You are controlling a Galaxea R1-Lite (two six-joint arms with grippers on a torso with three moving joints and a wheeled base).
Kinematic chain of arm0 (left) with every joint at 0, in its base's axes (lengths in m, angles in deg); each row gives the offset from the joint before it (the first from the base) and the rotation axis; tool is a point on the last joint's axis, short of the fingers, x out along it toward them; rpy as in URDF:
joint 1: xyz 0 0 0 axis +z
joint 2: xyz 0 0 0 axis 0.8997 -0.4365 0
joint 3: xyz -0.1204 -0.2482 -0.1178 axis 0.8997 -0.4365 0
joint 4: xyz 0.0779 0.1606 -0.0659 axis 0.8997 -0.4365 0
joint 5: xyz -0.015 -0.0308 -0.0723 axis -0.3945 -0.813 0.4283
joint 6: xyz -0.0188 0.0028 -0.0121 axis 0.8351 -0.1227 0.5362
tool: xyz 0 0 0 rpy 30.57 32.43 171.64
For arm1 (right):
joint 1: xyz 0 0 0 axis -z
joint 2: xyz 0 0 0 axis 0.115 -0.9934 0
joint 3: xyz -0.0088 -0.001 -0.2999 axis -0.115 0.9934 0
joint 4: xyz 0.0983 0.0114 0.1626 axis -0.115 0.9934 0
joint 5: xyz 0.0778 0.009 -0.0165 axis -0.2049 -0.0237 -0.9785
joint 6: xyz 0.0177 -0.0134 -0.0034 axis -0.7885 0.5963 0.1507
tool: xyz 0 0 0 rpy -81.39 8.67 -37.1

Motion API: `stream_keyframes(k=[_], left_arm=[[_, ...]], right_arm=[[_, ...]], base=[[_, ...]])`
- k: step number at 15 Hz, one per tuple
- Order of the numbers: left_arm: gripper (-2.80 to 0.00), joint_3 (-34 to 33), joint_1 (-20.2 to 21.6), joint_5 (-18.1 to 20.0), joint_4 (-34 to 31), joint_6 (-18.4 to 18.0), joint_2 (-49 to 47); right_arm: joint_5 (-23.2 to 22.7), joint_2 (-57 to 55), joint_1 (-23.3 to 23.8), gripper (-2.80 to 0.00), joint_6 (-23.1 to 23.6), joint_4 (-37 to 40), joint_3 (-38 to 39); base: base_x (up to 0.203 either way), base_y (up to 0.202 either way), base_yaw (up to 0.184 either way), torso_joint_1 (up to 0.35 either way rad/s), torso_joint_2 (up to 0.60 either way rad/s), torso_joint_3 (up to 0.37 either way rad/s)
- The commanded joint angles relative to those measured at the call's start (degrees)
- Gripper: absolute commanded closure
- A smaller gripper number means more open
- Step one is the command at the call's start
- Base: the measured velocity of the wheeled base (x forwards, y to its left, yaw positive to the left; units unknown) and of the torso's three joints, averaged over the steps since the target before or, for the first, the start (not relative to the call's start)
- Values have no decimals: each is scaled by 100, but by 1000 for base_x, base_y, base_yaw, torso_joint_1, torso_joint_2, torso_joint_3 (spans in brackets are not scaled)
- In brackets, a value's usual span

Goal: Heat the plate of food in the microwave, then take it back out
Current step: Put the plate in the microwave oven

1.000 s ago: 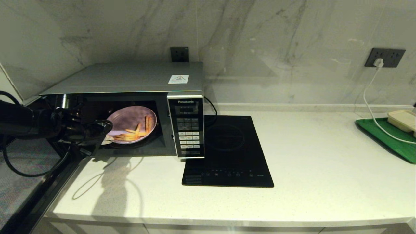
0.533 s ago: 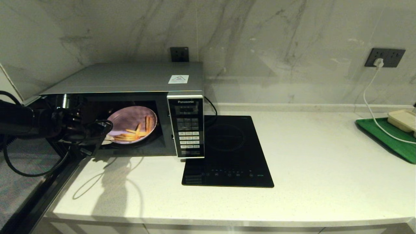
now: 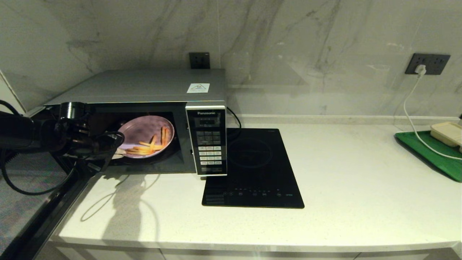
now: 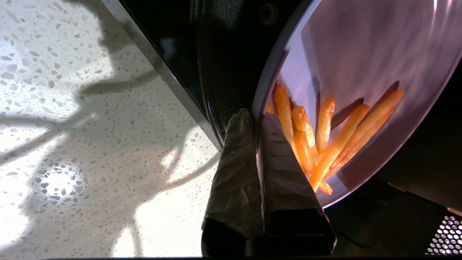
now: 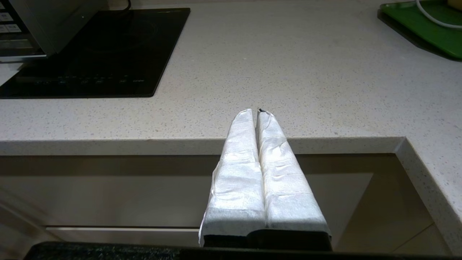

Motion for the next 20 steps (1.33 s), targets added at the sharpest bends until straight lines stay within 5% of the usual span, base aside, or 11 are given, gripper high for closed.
stream_keyframes(k=[1,20], left_arm=[[0,24,9,7,-5,31,2],[0,24,17,62,4,101,-147]], right_arm=[[3,0,-2,0,-2,1,-1],[3,0,-2,0,-2,1,-1]], base=[[0,0,0,0,0,0],[0,0,0,0,0,0]])
